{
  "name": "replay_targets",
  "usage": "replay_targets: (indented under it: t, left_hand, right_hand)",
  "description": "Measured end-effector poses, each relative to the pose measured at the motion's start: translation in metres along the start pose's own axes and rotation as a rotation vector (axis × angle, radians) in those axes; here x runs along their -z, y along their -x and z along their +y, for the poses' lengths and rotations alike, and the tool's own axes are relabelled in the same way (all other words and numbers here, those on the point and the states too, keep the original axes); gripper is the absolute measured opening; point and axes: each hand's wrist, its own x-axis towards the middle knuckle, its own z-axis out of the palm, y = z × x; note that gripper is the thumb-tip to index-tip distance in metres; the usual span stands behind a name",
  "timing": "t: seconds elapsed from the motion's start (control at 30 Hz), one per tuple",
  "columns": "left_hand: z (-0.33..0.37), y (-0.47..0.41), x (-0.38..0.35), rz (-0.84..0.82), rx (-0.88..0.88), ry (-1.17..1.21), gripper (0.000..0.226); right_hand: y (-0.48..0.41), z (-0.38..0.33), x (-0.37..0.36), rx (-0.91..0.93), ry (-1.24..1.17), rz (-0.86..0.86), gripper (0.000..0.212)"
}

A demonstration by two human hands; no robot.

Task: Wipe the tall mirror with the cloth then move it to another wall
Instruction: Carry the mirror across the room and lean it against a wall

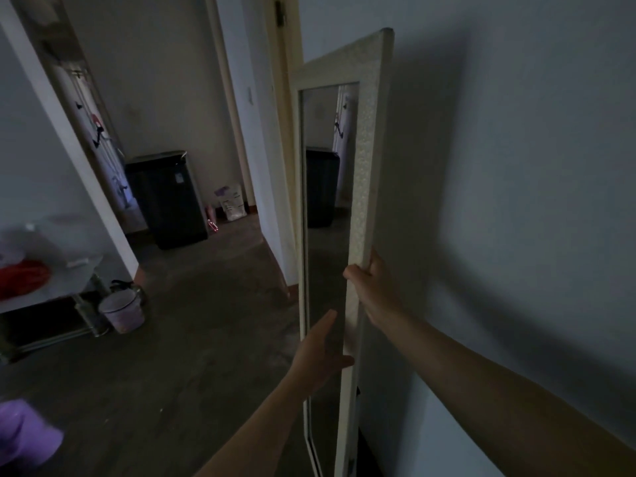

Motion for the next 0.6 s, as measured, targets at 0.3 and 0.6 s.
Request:
replay_targets:
  t: [0.3,0.6]
  left_hand:
    - [0.021,-0.013,-0.033,-0.045,-0.08,-0.051,0.087]
    - [0.023,-0.015,-0.051,-0.077,-0.12,-0.122,0.088]
  right_hand:
    - [-0.007,0.002,0.033,-0.194,0.109,0.059,0.033]
    - [-0.007,0.023,0.052,-0.205,0.076,0.164,0.029]
